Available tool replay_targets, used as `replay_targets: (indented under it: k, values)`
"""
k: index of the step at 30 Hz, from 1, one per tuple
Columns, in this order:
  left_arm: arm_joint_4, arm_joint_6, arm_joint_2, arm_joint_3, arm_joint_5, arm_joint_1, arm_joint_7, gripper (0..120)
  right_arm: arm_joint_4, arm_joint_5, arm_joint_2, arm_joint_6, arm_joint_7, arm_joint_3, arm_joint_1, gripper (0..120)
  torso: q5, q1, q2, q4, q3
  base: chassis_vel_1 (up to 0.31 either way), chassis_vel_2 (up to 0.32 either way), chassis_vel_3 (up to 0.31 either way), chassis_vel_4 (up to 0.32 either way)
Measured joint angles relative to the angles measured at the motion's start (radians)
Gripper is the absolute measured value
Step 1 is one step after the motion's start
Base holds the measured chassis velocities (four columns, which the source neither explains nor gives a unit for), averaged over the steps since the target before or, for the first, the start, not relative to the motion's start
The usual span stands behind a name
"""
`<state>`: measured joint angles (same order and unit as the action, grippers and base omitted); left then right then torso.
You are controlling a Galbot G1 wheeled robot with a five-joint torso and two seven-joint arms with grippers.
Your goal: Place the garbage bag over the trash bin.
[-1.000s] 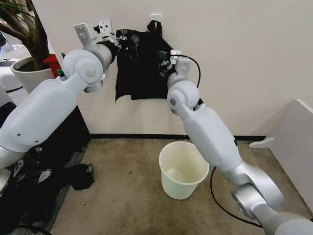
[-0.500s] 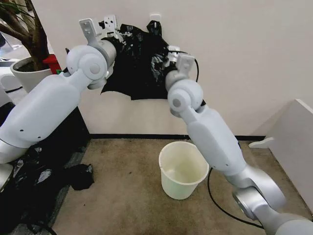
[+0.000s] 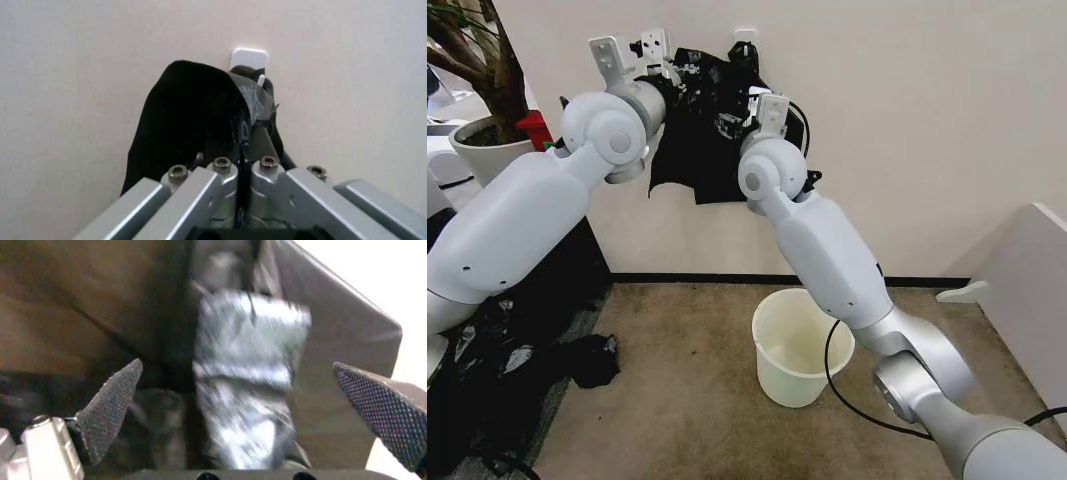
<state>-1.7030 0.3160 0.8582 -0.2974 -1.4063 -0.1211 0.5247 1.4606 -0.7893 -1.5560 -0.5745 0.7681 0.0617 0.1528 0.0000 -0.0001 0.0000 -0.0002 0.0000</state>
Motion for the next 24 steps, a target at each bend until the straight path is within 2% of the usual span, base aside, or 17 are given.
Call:
replay_targets:
  k: [5,7,9,13,15,16,24]
  values:
    - [-0.005,-0.001,-0.005,0.007,-0.001,0.003,0.0,0,-0.034,0.027,0.004,0.01,0.0,-0.012,0.006,99,0.0001,0.0,0.0,0.0002,0.0,0.0,0.0,0.0,0.0]
    - [-0.006,-0.001,-0.007,0.01,-0.001,0.005,0.0,0,-0.041,0.031,0.008,0.02,-0.001,-0.015,0.008,94,0.0,0.0,0.0,0.0002,0.0,0.0,0.0,0.0,0.0]
    - [-0.006,-0.002,-0.007,0.013,-0.001,0.008,0.0,0,-0.049,0.032,0.009,0.035,-0.004,-0.017,0.008,82,0.0,0.0,0.0,0.0001,0.0,0.0,0.0,0.0,0.0]
    - [-0.006,-0.002,-0.006,0.015,0.0,0.009,0.0,0,-0.055,0.031,0.007,0.045,-0.006,-0.019,0.008,73,0.0,0.0,0.0,0.0002,0.0,0.0,0.0,0.0,0.0]
    - [-0.007,-0.003,-0.006,0.016,0.0,0.011,0.0,0,-0.06,0.031,0.007,0.052,-0.011,-0.02,0.008,62,0.0,0.0,0.0,0.0003,0.0,0.0,0.0,0.0,0.0]
    - [-0.007,-0.003,-0.006,0.016,0.0,0.011,0.0,0,-0.06,0.031,0.007,0.052,-0.011,-0.02,0.008,62,0.0,0.0,0.0,0.0003,0.0,0.0,0.0,0.0,0.0]
    - [-0.005,-0.005,-0.016,0.026,0.004,0.021,0.001,0,-0.028,0.019,0.026,0.066,-0.011,-0.021,0.014,32,0.0,0.0,0.0,0.0002,0.0,0.0,0.0,0.0,0.0]
